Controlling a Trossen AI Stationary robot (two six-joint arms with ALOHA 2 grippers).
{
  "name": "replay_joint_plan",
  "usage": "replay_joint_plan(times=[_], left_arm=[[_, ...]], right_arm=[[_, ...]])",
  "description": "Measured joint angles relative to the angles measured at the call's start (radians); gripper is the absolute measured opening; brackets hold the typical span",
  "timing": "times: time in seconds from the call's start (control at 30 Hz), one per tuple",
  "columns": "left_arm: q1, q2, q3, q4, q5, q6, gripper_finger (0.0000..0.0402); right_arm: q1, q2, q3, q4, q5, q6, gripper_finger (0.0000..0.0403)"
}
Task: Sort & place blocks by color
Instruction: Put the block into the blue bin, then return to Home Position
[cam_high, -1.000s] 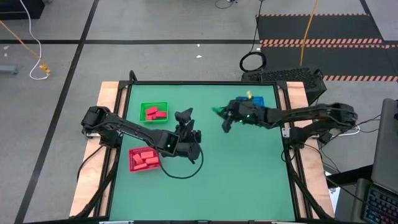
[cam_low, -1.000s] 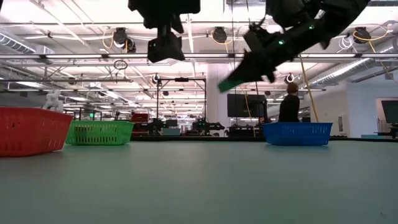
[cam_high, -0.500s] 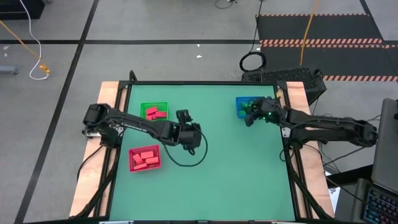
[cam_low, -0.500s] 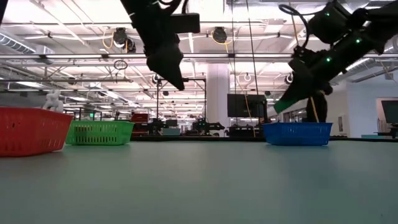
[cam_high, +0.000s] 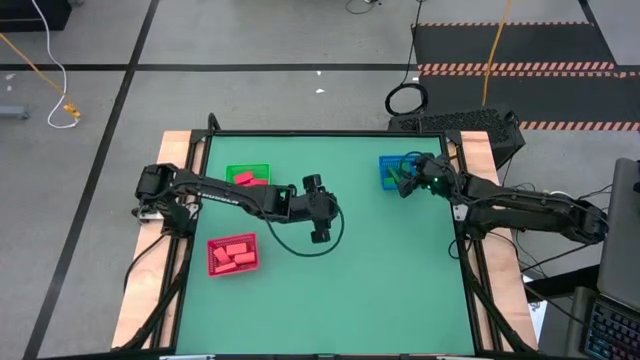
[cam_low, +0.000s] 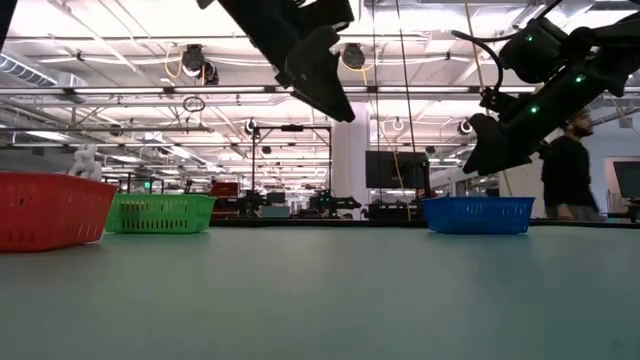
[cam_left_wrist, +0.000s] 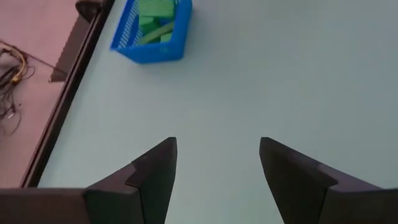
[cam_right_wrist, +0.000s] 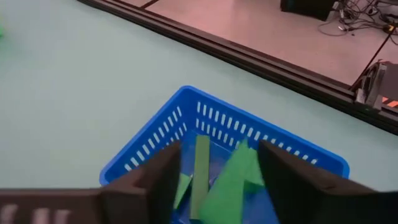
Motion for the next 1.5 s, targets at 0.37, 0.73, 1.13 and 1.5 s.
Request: replay_joint_plan(times=[0.37,0.73,1.13,1.5], left_arm=[[0.032,0.0,-0.015,0.269,0.19,0.044,0.023],[0.134,-0.014,-0.252,0.775,0.37,-0.049,0.023],[0.251,-0.541,-0.726,0.932,0.378,-0.094,0.023],[0.258,-0.991,-1.106,0.94,0.345,-0.204,0.023]], right_arm=[[0.003,0.0,0.0,0.035,-0.047,-0.009,0.0306],[0.063,0.0,0.0,0.255,-0.665,-0.165,0.0278],[0.204,-0.018,-0.001,0.397,-0.628,-0.201,0.0221],[0.222,-0.104,0.0,0.334,-0.603,-0.171,0.0161]])
